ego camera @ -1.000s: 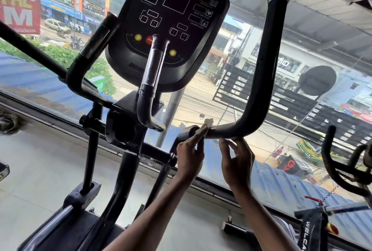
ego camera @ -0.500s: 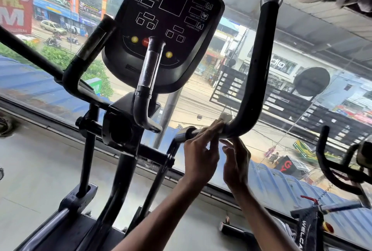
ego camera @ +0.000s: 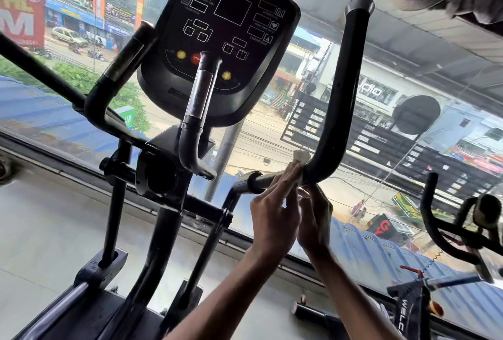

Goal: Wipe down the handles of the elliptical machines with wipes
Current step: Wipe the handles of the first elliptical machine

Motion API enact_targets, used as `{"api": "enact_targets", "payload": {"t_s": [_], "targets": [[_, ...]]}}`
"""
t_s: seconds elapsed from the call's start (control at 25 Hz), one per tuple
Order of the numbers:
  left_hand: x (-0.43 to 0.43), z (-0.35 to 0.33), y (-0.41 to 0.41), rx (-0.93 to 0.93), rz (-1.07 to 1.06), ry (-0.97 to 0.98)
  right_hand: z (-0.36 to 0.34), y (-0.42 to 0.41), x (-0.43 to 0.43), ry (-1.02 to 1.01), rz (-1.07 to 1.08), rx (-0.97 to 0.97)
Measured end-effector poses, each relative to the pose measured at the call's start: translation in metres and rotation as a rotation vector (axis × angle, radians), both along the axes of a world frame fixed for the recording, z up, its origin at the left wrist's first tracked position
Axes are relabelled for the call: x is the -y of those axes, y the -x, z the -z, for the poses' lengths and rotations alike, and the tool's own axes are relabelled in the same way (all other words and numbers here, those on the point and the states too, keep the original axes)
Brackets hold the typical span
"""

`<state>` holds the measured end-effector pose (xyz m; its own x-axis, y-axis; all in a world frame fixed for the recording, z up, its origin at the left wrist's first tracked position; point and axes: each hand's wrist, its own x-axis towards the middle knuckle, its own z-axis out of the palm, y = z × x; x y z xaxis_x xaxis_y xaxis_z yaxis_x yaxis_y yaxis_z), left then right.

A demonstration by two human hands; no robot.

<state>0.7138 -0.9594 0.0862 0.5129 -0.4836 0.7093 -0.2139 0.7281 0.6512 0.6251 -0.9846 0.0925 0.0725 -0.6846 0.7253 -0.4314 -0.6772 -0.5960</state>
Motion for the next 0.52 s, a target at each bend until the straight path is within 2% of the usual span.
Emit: {"api": "enact_targets", "payload": {"t_s": [0.08, 0.12, 0.28, 0.32, 0.44, 0.52], "targets": [[-0.006, -0.003, 0.004, 0.055, 0.007, 0.096, 0.0, 0.001, -0.001, 0.037, -0.007, -0.045], [0.001, 0.005, 0.001, 0.095, -0.011, 0.082, -0.001, 0.0, -0.001, 0.023, -0.002, -0.033], [0.039, 0.042, -0.024, 0.083, -0.066, -0.243, -0.003, -0.004, -0.003, -0.089, 0.052, 0.031], [0.043, 0.041, -0.026, 0.077, -0.052, -0.248, -0.002, -0.003, -0.003, -0.096, 0.05, 0.032], [0.041, 0.027, -0.027, 0.122, 0.032, -0.078, -0.001, -0.001, -0.001, -0.082, 0.056, 0.03], [0.049, 0.031, -0.03, 0.16, 0.034, -0.067, 0.0, -0.001, 0.001, -0.104, 0.077, 0.016]]}}
